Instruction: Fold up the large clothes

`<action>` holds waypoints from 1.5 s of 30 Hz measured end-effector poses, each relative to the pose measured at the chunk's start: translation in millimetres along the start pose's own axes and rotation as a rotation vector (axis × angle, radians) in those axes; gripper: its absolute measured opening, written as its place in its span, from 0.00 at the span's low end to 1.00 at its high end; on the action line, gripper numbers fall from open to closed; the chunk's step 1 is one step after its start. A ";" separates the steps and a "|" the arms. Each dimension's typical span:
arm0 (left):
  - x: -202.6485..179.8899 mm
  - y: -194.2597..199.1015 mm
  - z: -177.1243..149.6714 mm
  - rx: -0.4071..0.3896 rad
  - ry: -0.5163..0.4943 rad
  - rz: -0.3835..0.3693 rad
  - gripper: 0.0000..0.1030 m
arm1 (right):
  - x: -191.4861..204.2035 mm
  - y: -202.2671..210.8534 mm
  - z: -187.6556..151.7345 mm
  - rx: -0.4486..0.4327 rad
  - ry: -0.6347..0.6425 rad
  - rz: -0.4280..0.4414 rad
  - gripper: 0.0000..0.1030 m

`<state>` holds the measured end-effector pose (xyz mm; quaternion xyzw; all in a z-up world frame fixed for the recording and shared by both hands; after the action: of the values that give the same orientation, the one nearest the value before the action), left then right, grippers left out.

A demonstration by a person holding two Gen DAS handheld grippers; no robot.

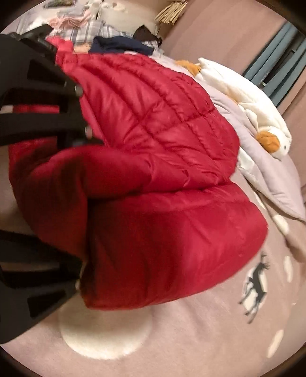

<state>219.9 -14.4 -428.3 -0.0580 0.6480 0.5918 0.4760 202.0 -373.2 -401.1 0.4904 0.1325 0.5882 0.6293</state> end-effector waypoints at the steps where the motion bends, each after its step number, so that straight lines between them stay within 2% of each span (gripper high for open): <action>1: 0.0 8.5 0.2 -0.010 0.016 -0.003 0.33 | 5.5 2.3 -0.7 0.007 0.038 -0.008 0.30; 3: -1.8 16.2 2.3 -0.046 0.021 0.007 0.26 | 15.6 6.2 -4.6 0.028 0.106 -0.020 0.29; 5: -4.8 25.8 2.2 -0.094 -0.031 0.054 0.23 | 18.6 10.9 -8.3 0.049 0.098 0.007 0.27; 10: -10.3 54.2 6.3 -0.170 -0.097 0.103 0.21 | 30.0 14.4 -9.6 0.074 0.085 0.035 0.27; 12: -20.1 59.2 2.6 -0.211 -0.184 0.164 0.21 | 35.3 10.1 -10.8 0.092 0.109 0.027 0.29; 15: -49.7 57.2 -11.6 -0.263 -0.392 0.225 0.19 | 37.6 -1.4 -10.1 0.132 0.140 -0.017 0.29; 17: -70.2 58.8 -21.3 -0.287 -0.473 0.201 0.18 | 32.5 -3.6 -9.1 0.140 0.131 -0.002 0.29; 21: -110.2 74.7 -34.1 -0.256 -0.518 -0.001 0.18 | 24.2 -3.8 -5.7 0.164 0.136 0.033 0.29; 23: -134.9 82.8 -44.2 -0.223 -0.583 -0.101 0.19 | 22.3 -2.4 -6.2 0.172 0.142 0.036 0.31; 25: -151.9 83.8 -52.4 -0.160 -0.646 -0.182 0.22 | 17.8 -0.7 -3.9 0.183 0.130 0.042 0.38; 26: -159.3 81.2 -55.1 -0.120 -0.659 -0.224 0.23 | 15.5 -1.3 -1.3 0.193 0.116 0.048 0.41; 28: -164.2 76.8 -56.2 -0.059 -0.647 -0.276 0.24 | 7.8 -0.2 3.2 0.221 0.077 0.068 0.53; 30: -171.0 72.8 -59.2 -0.034 -0.668 -0.279 0.24 | -0.8 4.7 8.1 0.242 0.052 0.066 0.58; 32: -180.4 69.6 -65.6 -0.045 -0.714 -0.256 0.24 | -5.7 14.9 14.6 0.235 0.077 -0.003 0.68; 34: -184.6 66.9 -72.5 -0.037 -0.741 -0.247 0.24 | -5.9 29.6 22.9 0.200 0.148 -0.113 0.79; 37: -187.8 60.3 -79.7 -0.008 -0.756 -0.238 0.25 | -7.2 47.9 32.6 0.151 0.191 -0.175 0.84; 45: -196.2 51.2 -104.4 0.017 -0.829 -0.196 0.29 | 6.2 92.2 56.5 0.063 0.291 -0.266 0.86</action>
<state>235.9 -181.0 -273.5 0.1276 0.3978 0.5116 0.7508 189.4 -409.8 -299.9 0.3977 0.3040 0.5602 0.6600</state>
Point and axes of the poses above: each gripper's, at about its wrist camera, not at the fingertips, and y roughly against the way its jaws point, x to its left, z to its top, the point moved 1 cm from there along -y, roughly the way its jaws point, and after that the axes turned 11 degrees about y, right-handed, at the moved point
